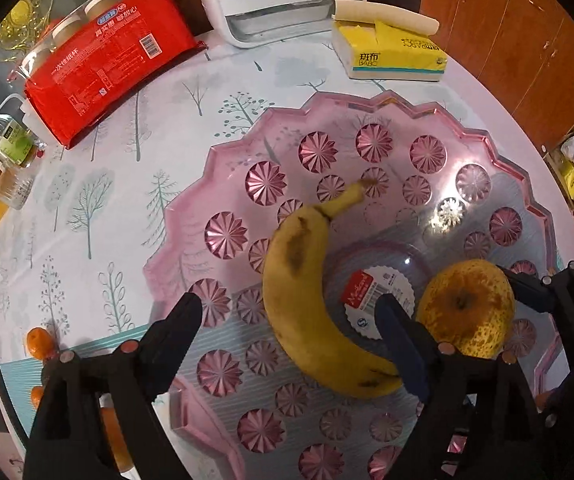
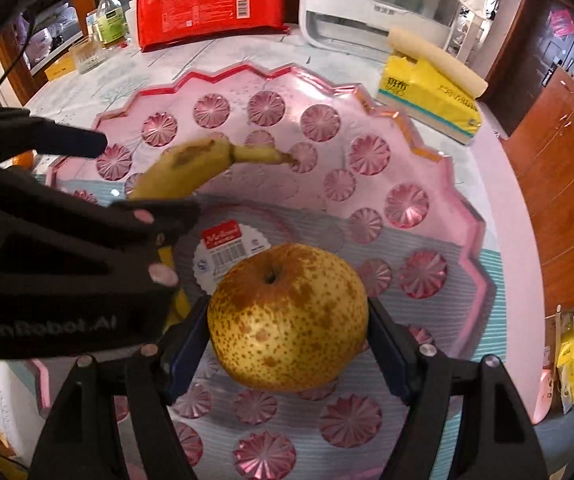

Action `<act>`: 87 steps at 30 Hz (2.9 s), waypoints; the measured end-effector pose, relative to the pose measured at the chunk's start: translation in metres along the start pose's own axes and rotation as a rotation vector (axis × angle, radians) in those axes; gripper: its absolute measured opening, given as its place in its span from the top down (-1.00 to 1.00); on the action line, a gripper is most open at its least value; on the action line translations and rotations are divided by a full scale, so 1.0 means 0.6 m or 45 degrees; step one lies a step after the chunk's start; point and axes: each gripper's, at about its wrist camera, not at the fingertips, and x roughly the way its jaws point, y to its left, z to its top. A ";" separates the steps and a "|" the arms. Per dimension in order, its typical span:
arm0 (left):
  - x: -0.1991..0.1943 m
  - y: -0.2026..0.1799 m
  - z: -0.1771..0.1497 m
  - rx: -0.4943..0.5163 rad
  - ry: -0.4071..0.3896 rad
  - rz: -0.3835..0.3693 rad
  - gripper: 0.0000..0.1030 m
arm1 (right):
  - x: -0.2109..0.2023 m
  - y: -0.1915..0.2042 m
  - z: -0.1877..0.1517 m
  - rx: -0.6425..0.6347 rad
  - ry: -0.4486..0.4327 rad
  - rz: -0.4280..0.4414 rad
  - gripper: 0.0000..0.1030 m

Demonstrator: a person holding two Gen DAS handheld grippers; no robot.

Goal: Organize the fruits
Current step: 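Carry the banana with the left tool while the right tool carries the pear into the pink bowl, then open both tools to release the fruit and withdraw from the bowl, then grasp the red apple with the right tool while the left tool grasps a tangerine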

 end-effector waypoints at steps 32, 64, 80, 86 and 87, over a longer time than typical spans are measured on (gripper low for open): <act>-0.202 0.089 -0.094 -0.073 -0.233 -0.078 -0.70 | -0.152 0.027 -0.002 0.280 -0.129 -0.033 -0.54; -0.360 0.396 -0.321 -0.219 -0.421 0.010 -0.71 | -0.300 0.314 0.004 0.190 -0.301 -0.050 -0.54; -0.206 0.564 -0.444 -0.317 -0.124 -0.024 -0.72 | -0.192 0.447 -0.009 0.235 -0.130 0.073 -0.54; -0.160 0.538 -0.465 -0.319 -0.026 -0.146 -0.72 | -0.134 0.451 -0.009 0.276 -0.040 0.113 -0.54; -0.155 0.529 -0.468 -0.311 -0.017 -0.166 -0.72 | -0.122 0.450 -0.006 0.273 -0.026 0.113 -0.54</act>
